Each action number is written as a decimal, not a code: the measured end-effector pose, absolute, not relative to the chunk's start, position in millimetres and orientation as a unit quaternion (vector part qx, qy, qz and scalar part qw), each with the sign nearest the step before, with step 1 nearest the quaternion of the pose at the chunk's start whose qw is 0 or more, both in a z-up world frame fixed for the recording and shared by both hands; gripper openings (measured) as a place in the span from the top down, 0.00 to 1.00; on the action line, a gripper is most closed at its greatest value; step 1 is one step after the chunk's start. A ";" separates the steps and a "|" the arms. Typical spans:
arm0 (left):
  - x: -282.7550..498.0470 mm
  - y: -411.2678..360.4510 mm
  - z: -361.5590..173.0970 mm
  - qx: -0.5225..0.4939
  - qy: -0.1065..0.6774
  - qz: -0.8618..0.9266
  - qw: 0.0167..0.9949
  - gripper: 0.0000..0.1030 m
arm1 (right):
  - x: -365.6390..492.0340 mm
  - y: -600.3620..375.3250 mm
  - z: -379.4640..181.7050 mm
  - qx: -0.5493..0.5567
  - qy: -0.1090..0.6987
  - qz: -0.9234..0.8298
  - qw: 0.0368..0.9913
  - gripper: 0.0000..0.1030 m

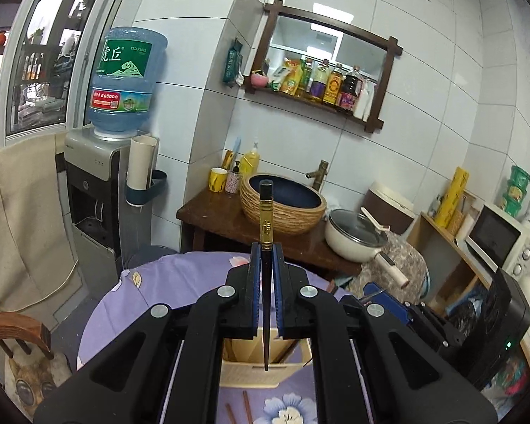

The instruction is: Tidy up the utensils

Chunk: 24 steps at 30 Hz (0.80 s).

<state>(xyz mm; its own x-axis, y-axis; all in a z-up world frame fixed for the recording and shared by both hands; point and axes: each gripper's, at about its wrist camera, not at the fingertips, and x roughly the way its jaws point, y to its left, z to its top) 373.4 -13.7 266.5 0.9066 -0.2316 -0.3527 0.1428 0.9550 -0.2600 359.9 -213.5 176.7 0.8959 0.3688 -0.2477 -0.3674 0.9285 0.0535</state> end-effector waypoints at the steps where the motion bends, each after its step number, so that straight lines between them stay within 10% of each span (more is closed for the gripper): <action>1: 380.3 -14.7 262.8 -0.116 0.194 -0.088 0.970 0.93 | 364.2 -213.6 173.4 0.004 0.128 0.184 0.975 0.65; 24: 424.6 -34.0 97.6 -0.102 0.291 -0.066 0.949 0.93 | 398.5 -201.6 39.5 -0.026 0.204 0.125 0.971 0.65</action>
<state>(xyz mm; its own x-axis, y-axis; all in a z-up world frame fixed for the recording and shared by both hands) 424.6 -34.0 97.6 0.8220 -0.1842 -0.5389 0.0656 0.9706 -0.2317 398.5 -201.6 39.5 0.8853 0.2323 -0.4029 -0.2538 0.9673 0.0001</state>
